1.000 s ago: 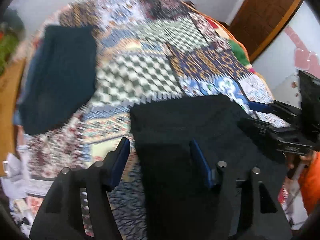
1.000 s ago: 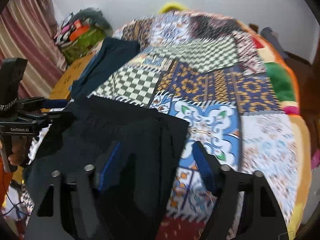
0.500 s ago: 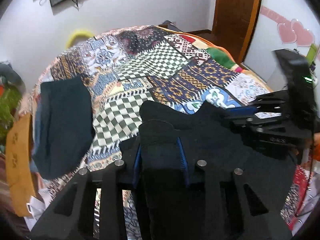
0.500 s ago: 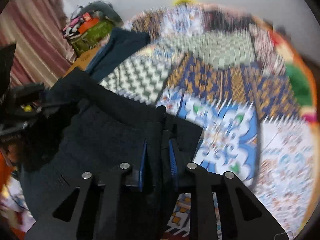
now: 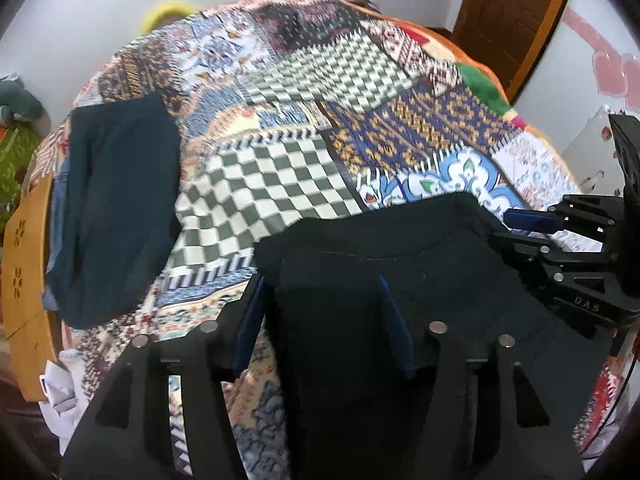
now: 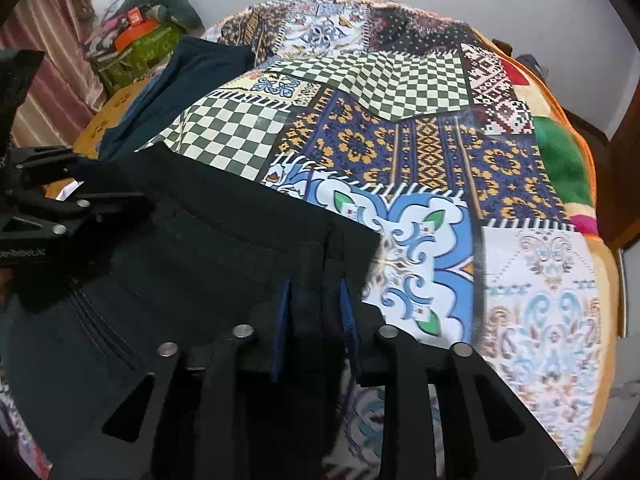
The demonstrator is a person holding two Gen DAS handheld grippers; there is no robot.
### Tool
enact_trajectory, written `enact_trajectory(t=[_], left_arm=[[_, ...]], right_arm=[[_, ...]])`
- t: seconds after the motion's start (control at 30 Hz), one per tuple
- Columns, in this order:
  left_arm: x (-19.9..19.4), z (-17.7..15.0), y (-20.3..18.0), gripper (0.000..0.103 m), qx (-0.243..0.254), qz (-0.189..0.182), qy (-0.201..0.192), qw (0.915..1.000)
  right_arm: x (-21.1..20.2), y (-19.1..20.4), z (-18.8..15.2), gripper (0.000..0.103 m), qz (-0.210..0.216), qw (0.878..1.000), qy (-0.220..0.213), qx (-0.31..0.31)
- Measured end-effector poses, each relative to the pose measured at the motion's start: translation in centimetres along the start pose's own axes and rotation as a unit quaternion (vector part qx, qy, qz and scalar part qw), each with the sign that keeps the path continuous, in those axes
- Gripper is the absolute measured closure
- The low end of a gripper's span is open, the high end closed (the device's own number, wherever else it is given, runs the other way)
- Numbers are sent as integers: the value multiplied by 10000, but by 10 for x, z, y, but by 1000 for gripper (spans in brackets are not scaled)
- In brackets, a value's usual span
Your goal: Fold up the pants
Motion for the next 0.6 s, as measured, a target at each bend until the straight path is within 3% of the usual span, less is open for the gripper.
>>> enact_trajectory(t=[0.1, 0.3, 0.4, 0.5, 0.6], left_arm=[[-31, 0, 2, 44, 15, 270, -427, 9987], [-62, -23, -9, 40, 139, -57, -500, 9986], [-53, -44, -17, 40, 257, -44, -291, 9992], [-35, -72, -14, 36, 341, 93, -39, 9994], [-44, -92, -1, 33, 235, -20, -208, 9995]], right_arm=[[-26, 5, 0, 77, -234, 9995, -153, -168], [-70, 30, -1, 64, 334, 9962, -796, -91], [-63, 50, -8, 57, 593, 9955, -730, -113], [-42, 64, -28, 57, 715, 9968, -354, -91], [-43, 64, -49, 54, 588, 9972, -453, -22]])
Point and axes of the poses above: each gripper's, at about its wrist camera, not at the fingertips, and x roughly the way its jaws point, y to its left, z to its top, the point moved 1 cm from there along x, roughly the way its jaws point, and after that the axes turned 13 degrees about -x, right-handed, at the moved point
